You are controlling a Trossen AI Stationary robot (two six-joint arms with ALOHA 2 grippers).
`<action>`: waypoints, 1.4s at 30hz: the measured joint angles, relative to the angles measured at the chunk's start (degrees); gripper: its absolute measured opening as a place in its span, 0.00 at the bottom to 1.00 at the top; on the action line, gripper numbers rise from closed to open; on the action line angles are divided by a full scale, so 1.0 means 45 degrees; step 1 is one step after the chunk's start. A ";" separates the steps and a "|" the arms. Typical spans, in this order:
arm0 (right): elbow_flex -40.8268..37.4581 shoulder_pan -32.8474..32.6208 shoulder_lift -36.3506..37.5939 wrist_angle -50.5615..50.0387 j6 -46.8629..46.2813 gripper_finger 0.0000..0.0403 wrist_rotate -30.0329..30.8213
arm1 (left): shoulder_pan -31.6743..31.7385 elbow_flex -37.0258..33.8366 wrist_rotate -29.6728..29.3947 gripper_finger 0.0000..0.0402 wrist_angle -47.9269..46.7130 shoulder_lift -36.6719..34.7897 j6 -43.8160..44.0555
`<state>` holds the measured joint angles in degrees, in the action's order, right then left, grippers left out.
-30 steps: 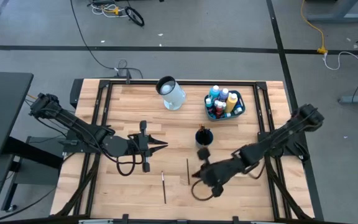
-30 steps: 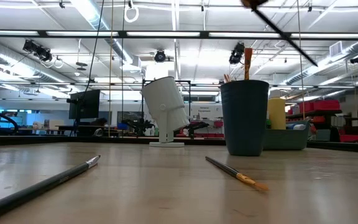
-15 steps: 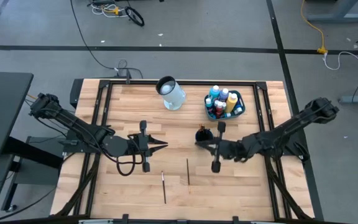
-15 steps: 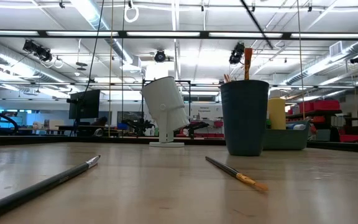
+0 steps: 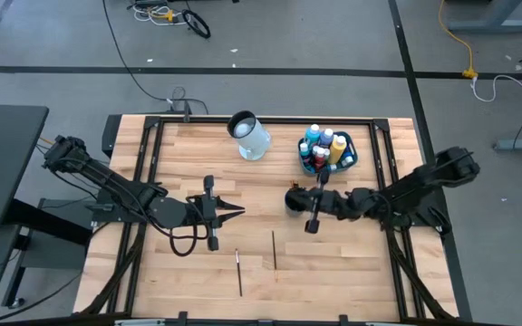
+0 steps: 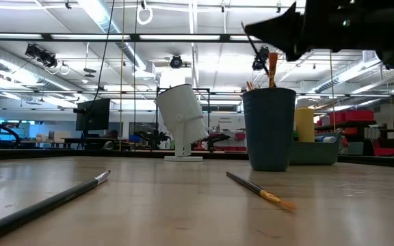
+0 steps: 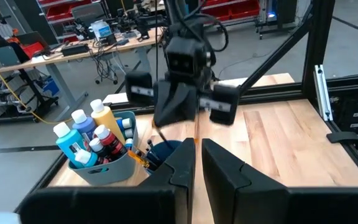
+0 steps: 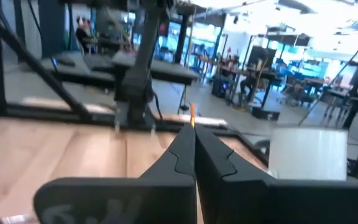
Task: Pick & Place Paint Supplies
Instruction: Put the gold paintbrush into the blue cup, then put the silver paintbrush into the blue cup
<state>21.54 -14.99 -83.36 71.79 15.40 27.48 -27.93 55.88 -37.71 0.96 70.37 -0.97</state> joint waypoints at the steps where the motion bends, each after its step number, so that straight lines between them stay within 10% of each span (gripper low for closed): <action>1: 0.0000 0.0047 -0.0213 -0.0005 0.0002 0.00 0.0007 | -0.0003 0.0000 0.0003 0.10 -0.0008 0.0000 0.0069; 21: 0.0000 0.0051 -0.0809 -0.1494 -0.0553 0.12 0.0021 | 0.0002 -0.0001 0.1332 0.10 -0.0536 0.0000 -0.0704; 32: 0.1012 -0.0166 -0.0809 -0.0282 -0.0323 0.37 -0.0096 | 0.0002 -0.0010 0.2670 0.10 -0.4675 0.0013 0.5719; 42: 0.3725 -0.0798 -0.0804 -0.4330 -0.0387 0.43 -0.0665 | 0.0031 -0.0010 0.4798 0.10 -0.5548 0.2726 0.9627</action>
<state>38.30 -18.58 -86.98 52.30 13.66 24.48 -27.79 55.83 -16.12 -24.00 82.64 42.35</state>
